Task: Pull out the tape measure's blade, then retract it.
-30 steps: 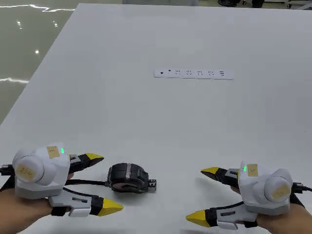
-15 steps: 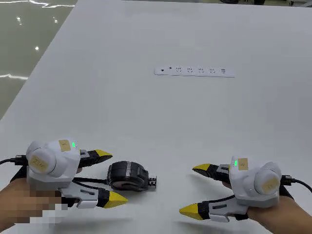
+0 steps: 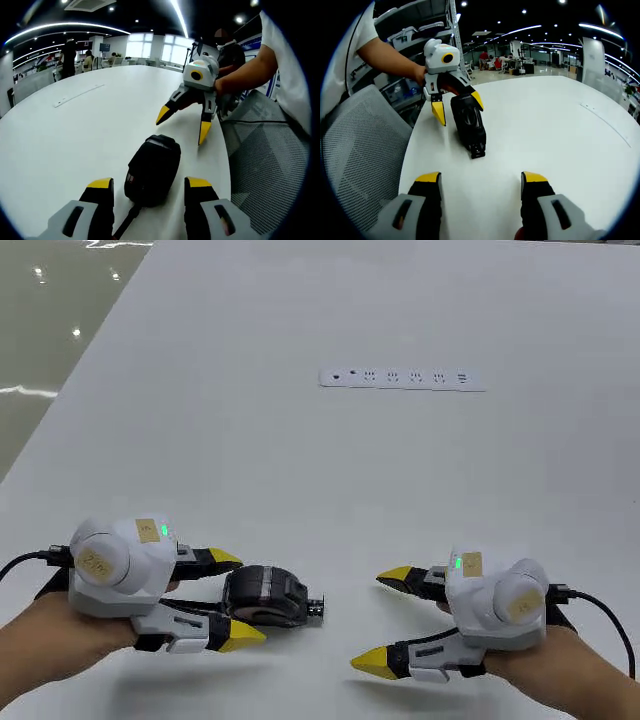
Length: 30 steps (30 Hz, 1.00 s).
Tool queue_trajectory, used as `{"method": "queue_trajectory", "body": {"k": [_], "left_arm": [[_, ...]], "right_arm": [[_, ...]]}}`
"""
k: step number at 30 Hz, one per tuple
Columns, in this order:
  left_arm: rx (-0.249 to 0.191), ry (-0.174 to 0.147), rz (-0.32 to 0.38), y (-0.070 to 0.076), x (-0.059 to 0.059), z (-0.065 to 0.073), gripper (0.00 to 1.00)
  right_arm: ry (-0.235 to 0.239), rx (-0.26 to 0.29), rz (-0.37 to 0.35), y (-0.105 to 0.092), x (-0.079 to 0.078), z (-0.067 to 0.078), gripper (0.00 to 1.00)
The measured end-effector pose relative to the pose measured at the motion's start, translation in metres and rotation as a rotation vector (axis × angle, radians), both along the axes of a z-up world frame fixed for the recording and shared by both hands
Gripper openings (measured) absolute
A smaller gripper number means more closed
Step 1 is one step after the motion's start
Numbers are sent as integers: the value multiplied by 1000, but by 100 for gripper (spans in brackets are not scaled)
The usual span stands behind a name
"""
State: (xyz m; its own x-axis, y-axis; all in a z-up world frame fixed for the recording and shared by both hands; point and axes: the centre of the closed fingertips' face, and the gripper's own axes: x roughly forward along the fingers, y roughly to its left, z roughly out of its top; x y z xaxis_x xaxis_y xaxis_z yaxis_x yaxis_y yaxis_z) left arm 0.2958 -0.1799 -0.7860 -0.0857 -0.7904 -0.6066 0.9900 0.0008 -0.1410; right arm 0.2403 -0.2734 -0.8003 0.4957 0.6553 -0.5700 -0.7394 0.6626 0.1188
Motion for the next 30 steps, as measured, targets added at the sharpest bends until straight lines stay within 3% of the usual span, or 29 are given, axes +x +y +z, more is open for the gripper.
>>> {"method": "queue_trajectory", "body": {"k": [26, 30], "left_arm": [[2, -41, -51, 0, 1, -1, 32], [21, -79, -82, 0, 0, -3, 31]], "right_arm": [[-6, 27, 7, 12, 13, -2, 59], [-6, 30, 19, 17, 15, -4, 58]]}}
